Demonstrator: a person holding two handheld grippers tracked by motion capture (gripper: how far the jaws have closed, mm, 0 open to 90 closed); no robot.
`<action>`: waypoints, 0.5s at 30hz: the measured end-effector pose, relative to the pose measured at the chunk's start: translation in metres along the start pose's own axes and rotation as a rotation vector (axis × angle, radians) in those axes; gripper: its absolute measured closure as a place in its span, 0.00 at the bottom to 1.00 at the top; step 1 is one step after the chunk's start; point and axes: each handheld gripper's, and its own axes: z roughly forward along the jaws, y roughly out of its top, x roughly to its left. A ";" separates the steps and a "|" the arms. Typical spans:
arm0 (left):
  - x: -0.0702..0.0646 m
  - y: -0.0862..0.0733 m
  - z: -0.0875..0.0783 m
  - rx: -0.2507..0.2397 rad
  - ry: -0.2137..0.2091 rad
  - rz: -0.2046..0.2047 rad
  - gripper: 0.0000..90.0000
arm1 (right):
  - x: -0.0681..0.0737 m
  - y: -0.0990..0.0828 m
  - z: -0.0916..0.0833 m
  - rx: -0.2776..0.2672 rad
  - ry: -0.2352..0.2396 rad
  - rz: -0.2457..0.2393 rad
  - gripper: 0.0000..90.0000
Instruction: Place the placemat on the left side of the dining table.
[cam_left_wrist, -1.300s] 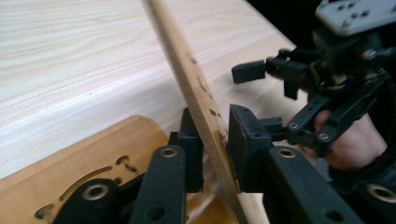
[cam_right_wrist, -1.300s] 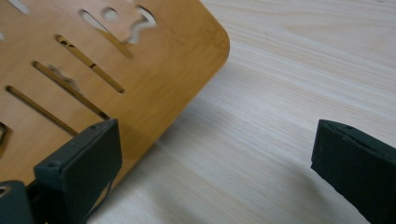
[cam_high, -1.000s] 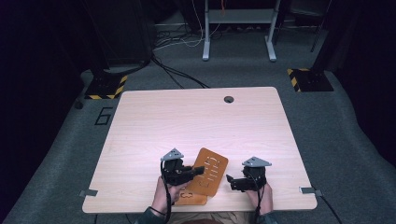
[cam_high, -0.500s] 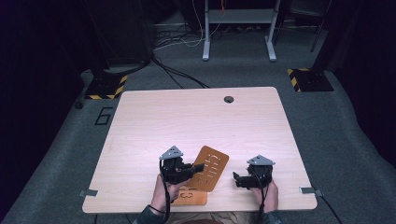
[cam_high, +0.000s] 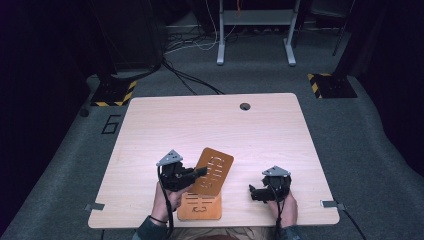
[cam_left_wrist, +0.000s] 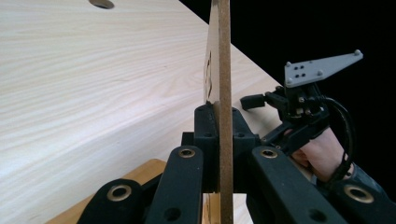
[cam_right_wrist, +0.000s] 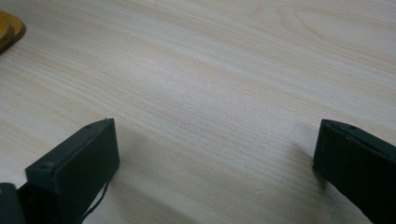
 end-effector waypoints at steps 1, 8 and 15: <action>0.002 0.001 -0.003 -0.005 0.008 -0.001 0.95 | 0.000 0.000 0.000 0.000 0.000 0.000 0.00; 0.013 0.008 -0.019 -0.036 0.060 -0.007 0.95 | 0.000 0.000 0.000 0.000 0.000 0.000 0.00; 0.022 0.013 -0.032 -0.051 0.101 -0.001 0.95 | 0.000 0.000 0.000 -0.001 -0.001 0.001 0.00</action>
